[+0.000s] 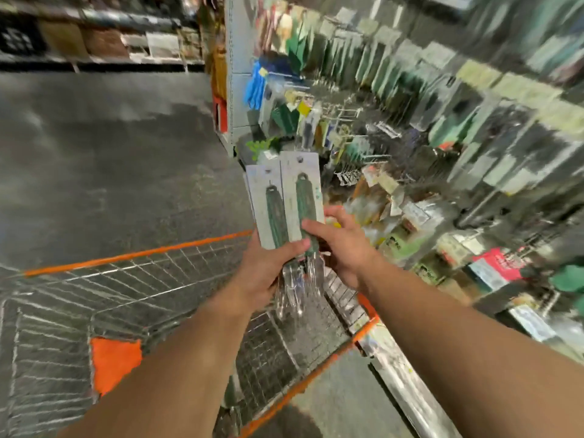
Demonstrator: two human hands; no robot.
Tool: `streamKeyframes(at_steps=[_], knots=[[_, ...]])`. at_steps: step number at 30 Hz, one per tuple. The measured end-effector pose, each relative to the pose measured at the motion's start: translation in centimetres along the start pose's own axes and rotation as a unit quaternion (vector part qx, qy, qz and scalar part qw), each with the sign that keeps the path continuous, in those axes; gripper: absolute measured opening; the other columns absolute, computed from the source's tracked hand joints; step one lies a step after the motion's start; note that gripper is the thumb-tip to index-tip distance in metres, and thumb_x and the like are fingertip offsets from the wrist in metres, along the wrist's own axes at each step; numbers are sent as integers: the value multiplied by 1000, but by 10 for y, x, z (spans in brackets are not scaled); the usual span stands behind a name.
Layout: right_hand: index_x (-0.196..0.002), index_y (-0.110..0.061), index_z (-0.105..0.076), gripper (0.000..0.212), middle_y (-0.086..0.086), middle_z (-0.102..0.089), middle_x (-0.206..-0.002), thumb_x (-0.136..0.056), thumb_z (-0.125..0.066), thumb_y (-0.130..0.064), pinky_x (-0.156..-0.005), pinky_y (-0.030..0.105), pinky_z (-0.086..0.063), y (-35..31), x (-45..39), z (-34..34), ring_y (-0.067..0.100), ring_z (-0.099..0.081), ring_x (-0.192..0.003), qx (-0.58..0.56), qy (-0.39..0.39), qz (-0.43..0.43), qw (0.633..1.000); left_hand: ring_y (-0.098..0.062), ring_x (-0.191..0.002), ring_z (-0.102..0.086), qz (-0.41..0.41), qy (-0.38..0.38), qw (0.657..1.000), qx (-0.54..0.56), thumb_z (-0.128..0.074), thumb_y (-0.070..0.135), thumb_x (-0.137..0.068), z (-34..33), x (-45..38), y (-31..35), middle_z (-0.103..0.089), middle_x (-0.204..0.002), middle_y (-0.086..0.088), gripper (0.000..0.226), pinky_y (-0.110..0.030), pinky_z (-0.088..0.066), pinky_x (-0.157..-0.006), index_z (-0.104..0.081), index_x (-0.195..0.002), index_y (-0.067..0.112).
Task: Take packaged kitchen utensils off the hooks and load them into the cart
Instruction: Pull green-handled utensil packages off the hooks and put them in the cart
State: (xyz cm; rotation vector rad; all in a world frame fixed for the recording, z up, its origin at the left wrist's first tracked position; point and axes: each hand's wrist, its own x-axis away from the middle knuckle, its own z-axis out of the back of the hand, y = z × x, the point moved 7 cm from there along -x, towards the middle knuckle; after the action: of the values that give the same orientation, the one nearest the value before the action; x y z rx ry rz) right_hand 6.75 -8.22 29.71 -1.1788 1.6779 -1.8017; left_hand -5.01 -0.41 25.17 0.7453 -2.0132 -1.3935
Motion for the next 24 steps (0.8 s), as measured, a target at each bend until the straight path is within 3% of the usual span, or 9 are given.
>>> streamKeyframes(at_steps=[2, 5, 8, 10, 14, 16, 19, 21, 24], knots=[[-115, -18, -55, 34, 8, -76, -96, -90, -75, -10, -55, 30, -56, -36, 15, 35, 19, -73, -74, -2, 28, 44, 999, -15, -105, -76, -26, -26, 999, -12, -81, -7, -83, -46, -8, 23, -80, -112, 0, 55, -24, -61, -78, -63, -130, 17], [-118, -19, -51, 35, 9, -76, -100, -93, -71, -7, -58, 33, -57, -86, 40, 95, 25, -73, -83, 10, 85, 112, 990, -6, -87, -77, -49, -66, 996, -25, -86, -7, -76, -117, -16, 52, -82, -93, 10, 55, -21, -59, -70, -64, -119, 20], [-118, -21, -50, 33, 10, -76, -103, -95, -68, -6, -55, 37, -59, -131, 72, 154, 28, -73, -81, 19, 125, 156, 980, -24, -94, -78, -63, -89, 994, -33, -91, -5, -65, -189, -21, 73, -82, -101, 0, 63, -40, -65, -80, -66, -117, 20], [-120, -19, -48, 35, 9, -76, -99, -96, -65, -1, -49, 34, -57, -157, 98, 193, 25, -71, -72, 10, 150, 179, 972, -32, -100, -77, -69, -102, 992, -36, -93, 12, -50, -238, -20, 89, -81, -107, -4, 75, -52, -63, -89, -66, -119, 22], [-126, -16, -47, 45, 0, -77, -88, -92, -61, 10, -51, 38, -55, -198, 149, 264, 22, -70, -68, 5, 222, 232, 947, -19, -97, -76, -108, -127, 985, -48, -88, 33, -29, -329, -10, 121, -79, -106, 1, 93, -35, -60, -83, -65, -118, 22], [-123, -16, -47, 45, 1, -76, -94, -91, -60, 12, -50, 37, -55, -214, 172, 296, 23, -70, -71, 8, 257, 253, 933, -16, -98, -74, -125, -162, 977, -62, -91, 29, -33, -373, -3, 133, -78, -110, 2, 97, -30, -58, -79, -62, -125, 21], [-119, -30, -49, 45, 5, -74, -113, -93, -64, 4, -60, 44, -60, -235, 203, 337, 29, -75, -87, 30, 311, 261, 914, -24, -105, -75, -112, -205, 971, -54, -94, 6, -57, -424, 2, 141, -78, -112, -1, 80, -46, -63, -85, -60, -127, 23], [-120, -33, -49, 47, 6, -75, -112, -93, -66, 1, -69, 50, -63, -246, 221, 361, 29, -77, -86, 32, 349, 267, 898, -29, -105, -76, -105, -222, 968, -43, -94, 8, -58, -448, 1, 143, -78, -109, -1, 76, -55, -63, -85, -61, -123, 27], [-124, -32, -46, 48, 3, -72, -110, -94, -66, 0, -67, 44, -64, -256, 238, 389, 24, -76, -85, 30, 402, 268, 875, -31, -103, -76, -96, -233, 967, -35, -95, 16, -54, -470, -5, 145, -77, -109, -2, 76, -56, -64, -83, -61, -121, 31]])
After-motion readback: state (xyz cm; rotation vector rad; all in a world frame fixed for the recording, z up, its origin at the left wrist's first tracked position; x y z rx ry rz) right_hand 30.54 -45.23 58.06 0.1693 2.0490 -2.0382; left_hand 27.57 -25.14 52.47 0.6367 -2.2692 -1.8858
